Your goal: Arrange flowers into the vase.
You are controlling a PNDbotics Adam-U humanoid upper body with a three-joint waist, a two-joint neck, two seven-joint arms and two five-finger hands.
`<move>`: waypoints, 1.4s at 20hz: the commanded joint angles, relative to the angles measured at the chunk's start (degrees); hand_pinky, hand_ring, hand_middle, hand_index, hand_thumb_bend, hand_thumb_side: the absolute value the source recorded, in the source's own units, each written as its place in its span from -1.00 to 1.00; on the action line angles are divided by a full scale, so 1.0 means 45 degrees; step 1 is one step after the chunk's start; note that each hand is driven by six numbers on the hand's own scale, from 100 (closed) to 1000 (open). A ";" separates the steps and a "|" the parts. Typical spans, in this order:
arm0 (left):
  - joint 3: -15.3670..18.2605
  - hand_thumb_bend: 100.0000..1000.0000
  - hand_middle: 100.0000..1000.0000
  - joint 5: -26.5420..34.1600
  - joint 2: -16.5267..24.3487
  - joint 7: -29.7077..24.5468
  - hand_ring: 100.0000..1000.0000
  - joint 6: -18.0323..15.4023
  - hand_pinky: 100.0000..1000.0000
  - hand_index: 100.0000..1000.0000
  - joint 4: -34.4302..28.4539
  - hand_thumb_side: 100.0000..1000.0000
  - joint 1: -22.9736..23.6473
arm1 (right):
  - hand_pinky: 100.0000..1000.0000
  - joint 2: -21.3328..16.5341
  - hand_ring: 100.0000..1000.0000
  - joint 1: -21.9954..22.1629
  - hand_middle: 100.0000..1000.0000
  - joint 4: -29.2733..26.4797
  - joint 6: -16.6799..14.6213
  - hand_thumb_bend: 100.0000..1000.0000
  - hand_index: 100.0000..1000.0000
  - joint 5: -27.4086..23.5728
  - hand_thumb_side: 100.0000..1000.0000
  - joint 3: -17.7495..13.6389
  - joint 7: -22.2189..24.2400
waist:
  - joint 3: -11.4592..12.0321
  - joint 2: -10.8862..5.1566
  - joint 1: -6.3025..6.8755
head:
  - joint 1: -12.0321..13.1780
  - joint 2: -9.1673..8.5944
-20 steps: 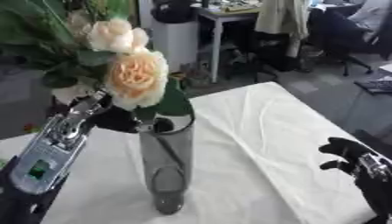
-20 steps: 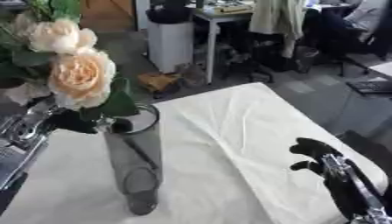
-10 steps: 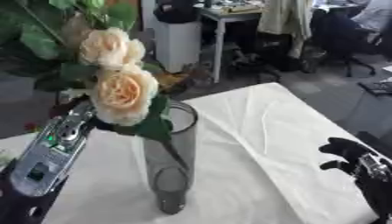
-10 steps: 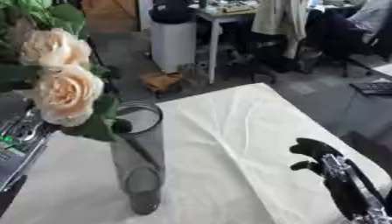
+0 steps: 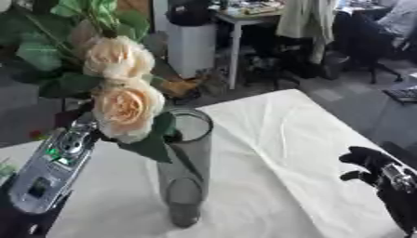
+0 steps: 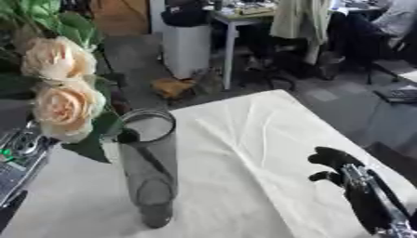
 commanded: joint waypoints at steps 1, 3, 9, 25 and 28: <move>0.0126 1.00 0.67 0.0052 0.0206 0.0007 0.55 0.0039 0.85 0.86 -0.0286 -0.37 -0.0147 | 0.17 -0.0186 0.60 -0.0076 0.34 -0.0127 -0.0025 -1.00 0.64 -0.0046 0.78 -0.0159 -0.0025 | 0.0014 -0.0204 -0.0099 | -0.0067 0.0009; 0.0138 1.00 0.67 0.0054 0.0210 -0.0001 0.55 0.0061 0.86 0.86 -0.0294 -0.37 -0.0108 | 0.17 -0.0184 0.60 -0.0076 0.34 -0.0126 -0.0026 -1.00 0.64 -0.0048 0.78 -0.0160 -0.0029 | 0.0026 -0.0207 -0.0106 | -0.0080 0.0005; 0.0184 1.00 0.67 0.0058 0.0267 0.0085 0.55 0.0105 0.86 0.86 -0.0414 -0.37 0.0037 | 0.17 -0.0174 0.60 -0.0045 0.34 -0.0120 -0.0030 -1.00 0.64 -0.0039 0.78 -0.0176 -0.0047 | 0.0070 -0.0216 -0.0134 | -0.0096 0.0022; 0.0227 1.00 0.67 0.0617 0.0468 0.0440 0.54 0.0356 0.86 0.86 -0.1209 -0.33 0.0731 | 0.17 -0.0162 0.60 0.0027 0.34 -0.0108 -0.0031 -1.00 0.64 -0.0042 0.78 -0.0206 -0.0099 | 0.0294 -0.0288 -0.0185 | -0.0165 0.0105; 0.0252 1.00 0.66 0.0762 0.0530 0.0547 0.54 0.0407 0.86 0.86 -0.1405 -0.33 0.0911 | 0.17 -0.0162 0.60 0.0036 0.34 -0.0108 -0.0031 -1.00 0.64 -0.0046 0.78 -0.0212 -0.0108 | 0.0339 -0.0306 -0.0193 | -0.0191 0.0114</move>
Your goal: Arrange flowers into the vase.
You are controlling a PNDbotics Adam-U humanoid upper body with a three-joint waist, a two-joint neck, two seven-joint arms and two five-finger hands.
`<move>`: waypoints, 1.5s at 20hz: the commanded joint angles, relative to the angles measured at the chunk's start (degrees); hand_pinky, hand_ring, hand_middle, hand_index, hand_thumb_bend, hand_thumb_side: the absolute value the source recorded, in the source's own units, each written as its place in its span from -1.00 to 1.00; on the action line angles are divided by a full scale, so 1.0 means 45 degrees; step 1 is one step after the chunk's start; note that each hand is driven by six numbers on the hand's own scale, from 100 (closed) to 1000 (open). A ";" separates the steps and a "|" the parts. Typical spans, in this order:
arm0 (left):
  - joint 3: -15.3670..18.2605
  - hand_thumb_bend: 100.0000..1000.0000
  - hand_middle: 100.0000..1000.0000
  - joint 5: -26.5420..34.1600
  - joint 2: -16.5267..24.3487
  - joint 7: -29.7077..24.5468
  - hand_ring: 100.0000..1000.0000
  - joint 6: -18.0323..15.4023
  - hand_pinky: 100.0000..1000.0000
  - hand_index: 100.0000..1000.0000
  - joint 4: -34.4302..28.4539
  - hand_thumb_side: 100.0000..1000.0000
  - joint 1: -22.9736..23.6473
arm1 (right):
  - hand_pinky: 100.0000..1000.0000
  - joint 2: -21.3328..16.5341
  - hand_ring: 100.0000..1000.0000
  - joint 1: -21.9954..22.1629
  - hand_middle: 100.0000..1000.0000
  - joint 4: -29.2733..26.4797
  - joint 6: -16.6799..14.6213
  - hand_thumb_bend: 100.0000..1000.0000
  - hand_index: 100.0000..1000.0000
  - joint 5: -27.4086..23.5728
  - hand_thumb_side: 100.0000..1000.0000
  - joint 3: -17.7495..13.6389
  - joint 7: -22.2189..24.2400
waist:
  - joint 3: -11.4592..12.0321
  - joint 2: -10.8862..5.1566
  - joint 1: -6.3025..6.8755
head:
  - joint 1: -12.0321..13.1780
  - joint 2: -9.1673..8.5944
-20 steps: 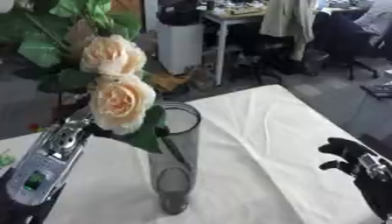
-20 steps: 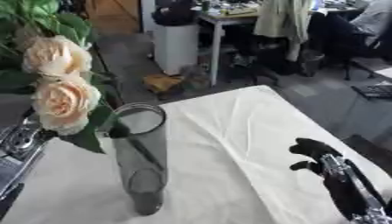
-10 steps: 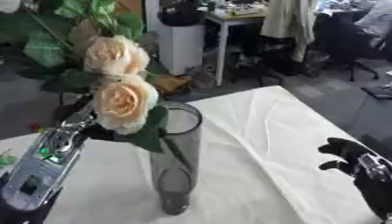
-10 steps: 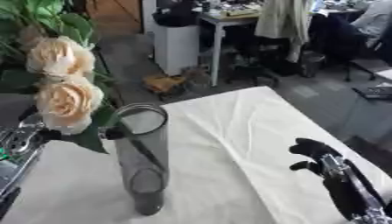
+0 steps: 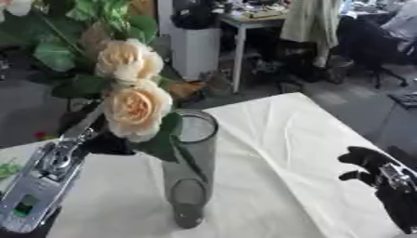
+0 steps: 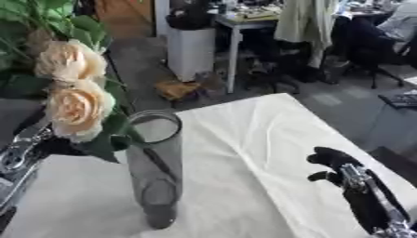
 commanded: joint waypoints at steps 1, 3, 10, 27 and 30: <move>0.0181 1.00 0.66 0.0201 0.0301 0.0163 0.54 0.0032 0.86 0.86 -0.0449 -0.32 -0.0059 | 0.17 -0.0196 0.60 -0.0030 0.34 -0.0110 -0.0034 -1.00 0.64 -0.0048 0.78 -0.0147 -0.0057 | 0.0035 -0.0174 -0.0085 | -0.0065 0.0105; 0.0217 1.00 0.66 0.0329 0.0344 0.0256 0.54 0.0061 0.86 0.86 -0.0609 -0.31 0.0109 | 0.17 -0.0198 0.60 -0.0018 0.34 -0.0109 -0.0037 -1.00 0.64 -0.0048 0.78 -0.0153 -0.0065 | 0.0063 -0.0177 -0.0099 | -0.0081 0.0110; 0.0307 1.00 0.66 0.0862 0.0664 0.0470 0.53 0.0121 0.88 0.85 -0.1394 -0.28 0.0779 | 0.17 -0.0186 0.60 0.0025 0.34 -0.0102 -0.0047 -1.00 0.64 -0.0046 0.78 -0.0179 -0.0106 | 0.0212 -0.0201 -0.0144 | -0.0149 0.0145; 0.1763 1.00 0.64 0.3545 0.1669 0.2011 0.51 -0.1650 0.77 0.85 -0.4811 0.28 0.4498 | 0.16 -0.0074 0.59 0.0098 0.32 -0.0089 -0.0060 -1.00 0.63 -0.0063 0.77 -0.0318 -0.0357 | 0.0912 -0.0234 -0.0197 | -0.0442 0.0279; 0.2178 1.00 0.64 0.3540 0.1648 0.2197 0.51 -0.2153 0.77 0.85 -0.5117 0.38 0.5141 | 0.16 -0.0074 0.58 0.0062 0.32 -0.0108 -0.0071 -1.00 0.63 -0.0086 0.76 -0.0330 -0.0435 | 0.1061 -0.0250 -0.0185 | -0.0474 0.0287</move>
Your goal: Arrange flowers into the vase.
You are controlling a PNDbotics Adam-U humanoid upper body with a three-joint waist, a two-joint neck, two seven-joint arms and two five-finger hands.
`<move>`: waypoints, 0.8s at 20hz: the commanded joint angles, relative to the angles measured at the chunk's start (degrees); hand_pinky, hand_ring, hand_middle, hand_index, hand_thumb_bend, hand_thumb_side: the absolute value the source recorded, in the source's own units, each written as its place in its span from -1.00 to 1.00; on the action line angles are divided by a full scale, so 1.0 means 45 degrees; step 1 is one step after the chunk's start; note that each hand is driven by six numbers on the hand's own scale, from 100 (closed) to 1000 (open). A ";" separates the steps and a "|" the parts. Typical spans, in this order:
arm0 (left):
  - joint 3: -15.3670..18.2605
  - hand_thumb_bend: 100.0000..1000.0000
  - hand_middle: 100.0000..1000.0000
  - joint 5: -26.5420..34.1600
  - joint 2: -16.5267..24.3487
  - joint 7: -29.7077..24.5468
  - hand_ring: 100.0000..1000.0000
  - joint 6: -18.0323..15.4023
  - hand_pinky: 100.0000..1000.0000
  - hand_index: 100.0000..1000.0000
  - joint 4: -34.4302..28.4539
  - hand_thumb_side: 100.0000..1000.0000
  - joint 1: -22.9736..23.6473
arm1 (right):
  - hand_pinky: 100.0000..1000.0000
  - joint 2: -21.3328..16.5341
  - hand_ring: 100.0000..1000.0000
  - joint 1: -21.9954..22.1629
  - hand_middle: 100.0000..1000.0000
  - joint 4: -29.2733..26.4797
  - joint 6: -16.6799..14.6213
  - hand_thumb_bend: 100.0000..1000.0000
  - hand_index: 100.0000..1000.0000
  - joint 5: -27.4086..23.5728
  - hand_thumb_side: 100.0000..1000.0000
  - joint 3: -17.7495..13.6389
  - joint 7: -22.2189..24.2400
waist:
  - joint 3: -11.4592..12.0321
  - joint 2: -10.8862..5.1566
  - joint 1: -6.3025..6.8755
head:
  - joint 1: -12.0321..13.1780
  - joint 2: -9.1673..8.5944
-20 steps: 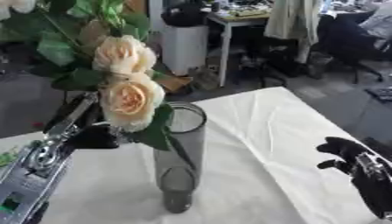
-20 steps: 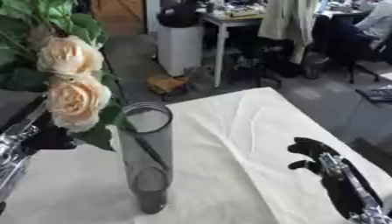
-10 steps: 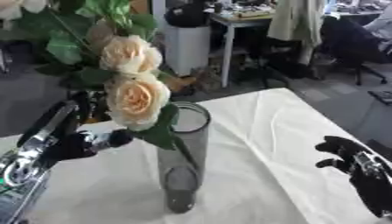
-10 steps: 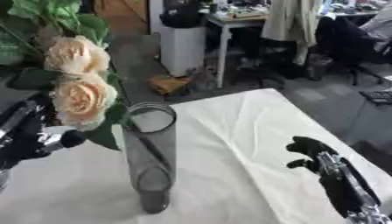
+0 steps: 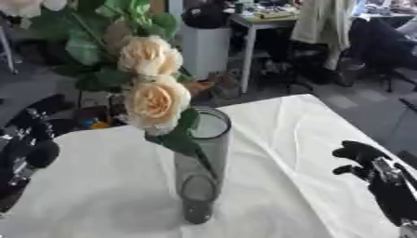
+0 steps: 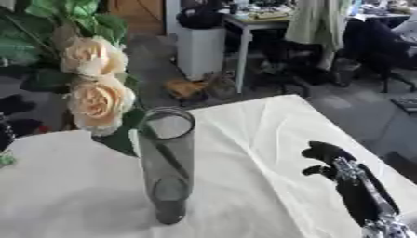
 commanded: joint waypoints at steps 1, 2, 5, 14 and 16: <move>0.0525 1.00 0.64 0.0083 0.0286 0.0182 0.52 -0.0560 0.77 0.85 -0.0523 0.42 0.0251 | 0.16 -0.0211 0.58 -0.0137 0.32 -0.0127 -0.0013 -1.00 0.63 -0.0090 0.76 -0.0154 -0.0125 | 0.0060 -0.0163 -0.0003 | -0.0067 0.0076; 0.0631 1.00 0.64 0.0076 0.0278 0.0226 0.52 -0.0749 0.77 0.85 -0.0583 0.44 0.0426 | 0.16 -0.0214 0.58 -0.0136 0.32 -0.0136 -0.0018 -1.00 0.63 -0.0099 0.76 -0.0160 -0.0151 | 0.0086 -0.0163 -0.0002 | -0.0071 0.0080; 0.0879 1.00 0.64 -0.0149 0.0284 0.0209 0.51 -0.1312 0.75 0.84 -0.0698 0.54 0.0834 | 0.15 -0.0197 0.57 -0.0098 0.30 -0.0142 -0.0029 -1.00 0.62 -0.0127 0.75 -0.0189 -0.0260 | 0.0140 -0.0172 0.0000 | -0.0055 0.0122; 0.1290 1.00 0.63 0.0161 -0.0198 0.0356 0.51 -0.2755 0.80 0.85 -0.0382 1.00 0.1755 | 0.14 -0.0119 0.55 -0.0152 0.28 -0.0140 -0.0004 -1.00 0.60 -0.0186 0.72 -0.0189 -0.0514 | 0.0395 -0.0123 0.0030 | -0.0060 0.0103; 0.1303 1.00 0.65 0.0446 -0.0297 0.0483 0.53 -0.2927 0.86 0.86 -0.0261 1.00 0.1842 | 0.14 -0.0099 0.55 -0.0168 0.27 -0.0138 0.0008 -1.00 0.60 -0.0181 0.72 -0.0186 -0.0530 | 0.0450 -0.0112 0.0029 | -0.0060 0.0114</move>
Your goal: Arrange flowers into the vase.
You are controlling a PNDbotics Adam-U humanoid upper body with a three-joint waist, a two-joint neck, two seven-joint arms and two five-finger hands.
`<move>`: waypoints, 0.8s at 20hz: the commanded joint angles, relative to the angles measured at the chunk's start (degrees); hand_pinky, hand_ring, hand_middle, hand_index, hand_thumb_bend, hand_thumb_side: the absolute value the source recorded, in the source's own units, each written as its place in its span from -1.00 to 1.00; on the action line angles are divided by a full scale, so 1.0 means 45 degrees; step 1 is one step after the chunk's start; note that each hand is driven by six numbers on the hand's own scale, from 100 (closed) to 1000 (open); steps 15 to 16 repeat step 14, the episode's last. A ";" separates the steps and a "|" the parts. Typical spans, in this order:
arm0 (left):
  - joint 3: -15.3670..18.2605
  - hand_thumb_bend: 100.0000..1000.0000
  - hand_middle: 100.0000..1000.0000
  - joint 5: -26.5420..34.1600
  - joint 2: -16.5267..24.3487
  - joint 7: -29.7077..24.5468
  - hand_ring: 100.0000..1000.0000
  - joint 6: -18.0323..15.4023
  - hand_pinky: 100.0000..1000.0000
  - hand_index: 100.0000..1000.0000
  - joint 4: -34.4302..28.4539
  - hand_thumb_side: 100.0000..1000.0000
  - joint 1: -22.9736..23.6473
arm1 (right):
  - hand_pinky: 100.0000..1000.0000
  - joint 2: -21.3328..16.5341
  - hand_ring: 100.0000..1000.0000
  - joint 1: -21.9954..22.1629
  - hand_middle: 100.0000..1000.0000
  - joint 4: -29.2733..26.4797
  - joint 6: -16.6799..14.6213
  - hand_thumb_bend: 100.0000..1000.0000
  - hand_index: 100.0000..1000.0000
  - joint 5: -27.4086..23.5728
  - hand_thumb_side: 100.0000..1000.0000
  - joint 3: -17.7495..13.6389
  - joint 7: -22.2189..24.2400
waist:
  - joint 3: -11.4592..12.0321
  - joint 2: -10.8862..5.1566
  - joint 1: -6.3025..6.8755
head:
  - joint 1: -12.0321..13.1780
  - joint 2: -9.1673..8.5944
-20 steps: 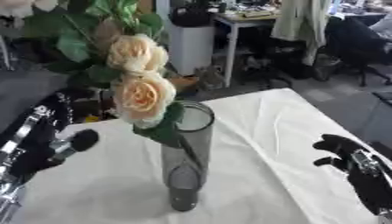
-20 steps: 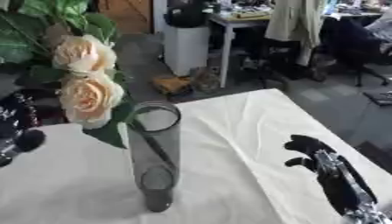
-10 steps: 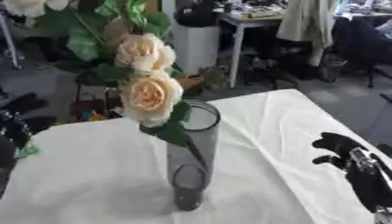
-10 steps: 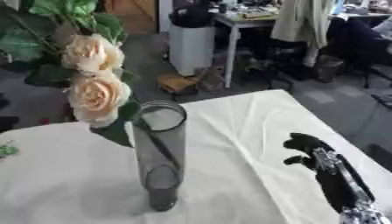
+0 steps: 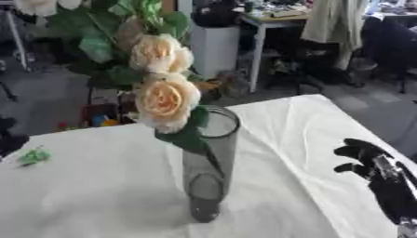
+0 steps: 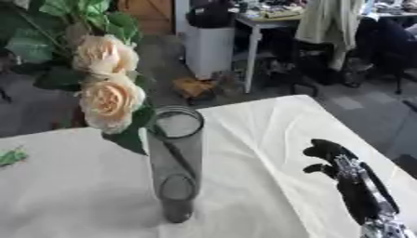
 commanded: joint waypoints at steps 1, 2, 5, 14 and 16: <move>0.0150 1.00 0.66 0.0481 -0.0023 0.0196 0.55 -0.0344 0.90 0.88 0.0060 1.00 -0.0011 | 0.14 -0.0154 0.55 -0.0167 0.27 -0.0140 0.0004 -1.00 0.60 -0.0071 0.72 -0.0128 -0.0078 | 0.0029 -0.0106 -0.0001 | -0.0015 0.0075; 0.0124 1.00 0.68 0.0632 -0.0055 0.0212 0.57 -0.0435 0.96 0.89 0.0105 1.00 0.0027 | 0.14 -0.0144 0.55 -0.0165 0.27 -0.0135 0.0014 -1.00 0.60 -0.0070 0.72 -0.0140 -0.0094 | 0.0019 -0.0110 0.0008 | -0.0011 0.0072; -0.0011 1.00 0.72 0.1313 -0.0161 0.0167 0.63 -0.0754 1.00 0.93 0.0202 1.00 0.0057 | 0.14 -0.0126 0.55 -0.0151 0.27 -0.0124 0.0039 -1.00 0.60 -0.0074 0.72 -0.0159 -0.0126 | -0.0009 -0.0127 0.0036 | -0.0007 0.0104; -0.0418 0.37 0.89 0.4725 -0.0319 -0.0661 0.82 -0.1819 1.00 1.00 0.0596 1.00 0.0008 | 0.14 -0.0098 0.55 -0.0154 0.27 -0.0109 0.0087 -1.00 0.60 -0.0076 0.72 -0.0165 -0.0126 | -0.0041 -0.0152 0.0088 | -0.0034 0.0105; -0.0418 0.37 0.89 0.4725 -0.0319 -0.0661 0.82 -0.1819 1.00 1.00 0.0596 1.00 0.0008 | 0.14 -0.0098 0.55 -0.0154 0.27 -0.0109 0.0087 -1.00 0.60 -0.0076 0.72 -0.0165 -0.0126 | -0.0041 -0.0152 0.0088 | -0.0034 0.0105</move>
